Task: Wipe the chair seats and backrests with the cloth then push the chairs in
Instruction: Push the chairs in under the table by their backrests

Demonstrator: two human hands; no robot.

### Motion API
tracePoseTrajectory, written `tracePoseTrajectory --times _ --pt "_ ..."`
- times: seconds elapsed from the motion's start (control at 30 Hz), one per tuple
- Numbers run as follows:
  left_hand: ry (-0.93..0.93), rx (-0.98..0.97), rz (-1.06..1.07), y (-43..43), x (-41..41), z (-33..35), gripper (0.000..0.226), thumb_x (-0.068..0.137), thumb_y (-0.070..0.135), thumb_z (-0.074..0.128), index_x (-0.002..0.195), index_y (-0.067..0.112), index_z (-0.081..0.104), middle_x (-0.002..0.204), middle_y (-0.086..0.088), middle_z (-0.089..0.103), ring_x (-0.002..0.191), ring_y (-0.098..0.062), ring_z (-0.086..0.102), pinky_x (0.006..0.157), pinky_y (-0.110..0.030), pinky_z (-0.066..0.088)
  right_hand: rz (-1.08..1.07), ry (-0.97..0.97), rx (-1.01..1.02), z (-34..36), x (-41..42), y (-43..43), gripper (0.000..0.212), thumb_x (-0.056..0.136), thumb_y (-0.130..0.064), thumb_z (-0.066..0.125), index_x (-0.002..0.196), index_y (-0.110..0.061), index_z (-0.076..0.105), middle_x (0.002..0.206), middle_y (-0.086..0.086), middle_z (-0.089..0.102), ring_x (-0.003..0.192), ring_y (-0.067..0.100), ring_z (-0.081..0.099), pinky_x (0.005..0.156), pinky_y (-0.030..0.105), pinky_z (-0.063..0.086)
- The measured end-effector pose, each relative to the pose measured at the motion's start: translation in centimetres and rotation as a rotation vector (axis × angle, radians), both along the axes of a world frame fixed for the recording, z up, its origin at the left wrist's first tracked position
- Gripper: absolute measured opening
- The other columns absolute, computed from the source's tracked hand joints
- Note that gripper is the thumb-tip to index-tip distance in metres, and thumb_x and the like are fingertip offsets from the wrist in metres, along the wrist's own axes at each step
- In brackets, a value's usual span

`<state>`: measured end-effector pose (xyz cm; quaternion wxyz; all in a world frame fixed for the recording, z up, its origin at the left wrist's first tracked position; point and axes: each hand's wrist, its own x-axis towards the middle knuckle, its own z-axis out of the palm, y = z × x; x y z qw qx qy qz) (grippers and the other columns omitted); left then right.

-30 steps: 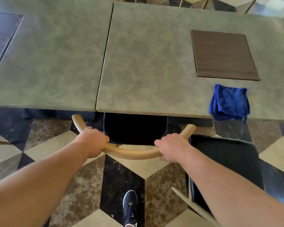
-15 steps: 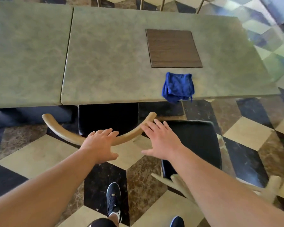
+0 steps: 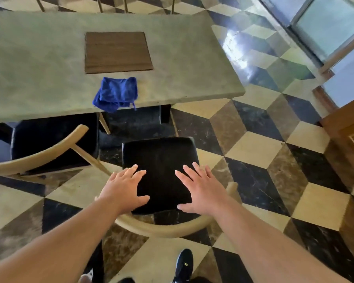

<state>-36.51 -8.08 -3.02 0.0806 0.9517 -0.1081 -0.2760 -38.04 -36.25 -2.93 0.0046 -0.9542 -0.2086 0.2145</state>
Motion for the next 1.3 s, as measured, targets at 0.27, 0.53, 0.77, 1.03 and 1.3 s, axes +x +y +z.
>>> tracePoseTrajectory --times 0.27,0.53,0.77,1.03,1.3 --pt "0.438 0.103 0.093 -7.7 -6.7 -3.5 0.096 0.075 0.096 0.052 0.152 0.038 0.05 0.143 0.005 0.061 0.125 -0.02 0.061 0.102 -0.039 0.053 0.08 0.324 -0.081 -3.7 -4.7 -8.6 0.112 0.073 -0.095 0.043 0.162 -0.036 0.01 0.165 0.005 0.035 0.155 0.031 0.023 0.125 0.058 0.008" --pt "0.284 0.37 -0.307 -5.7 -7.1 -4.4 0.036 0.088 0.036 0.072 0.123 0.032 0.063 0.123 0.003 0.066 0.115 -0.024 0.064 0.102 -0.045 0.052 0.188 0.283 -0.134 -4.6 -5.0 -4.8 0.03 0.089 -0.039 0.069 0.116 -0.03 0.059 0.098 -0.002 0.066 0.094 0.026 0.063 0.11 0.056 0.036" --pt "0.205 0.393 -0.35 -5.1 -6.8 -4.8 0.026 0.096 0.025 0.069 0.121 0.032 0.064 0.116 0.005 0.069 0.111 -0.023 0.066 0.104 -0.047 0.046 0.197 0.251 -0.065 -5.3 -4.4 -4.3 0.024 0.088 -0.016 0.067 0.104 -0.033 0.06 0.082 -0.008 0.059 0.076 0.021 0.059 0.074 0.041 0.042" --pt "0.14 0.349 -0.276 -4.0 0.7 -1.0 0.021 0.095 0.023 0.068 0.114 0.03 0.061 0.103 0.007 0.066 0.1 -0.021 0.066 0.101 -0.045 0.048 0.191 0.137 -0.035 -0.8 4.3 -3.8 0.023 0.089 -0.023 0.074 0.103 -0.037 0.061 0.088 -0.01 0.065 0.077 0.015 0.063 0.08 0.037 0.056" --pt "0.118 0.39 -0.324 -1.2 12.3 2.4 0.026 0.096 0.019 0.072 0.119 0.026 0.064 0.109 0.002 0.069 0.105 -0.024 0.066 0.104 -0.044 0.045 0.158 0.149 -0.049 2.2 14.9 -0.5 0.018 0.087 -0.035 0.076 0.093 -0.034 0.059 0.084 -0.012 0.063 0.077 0.013 0.06 0.074 0.034 0.051"
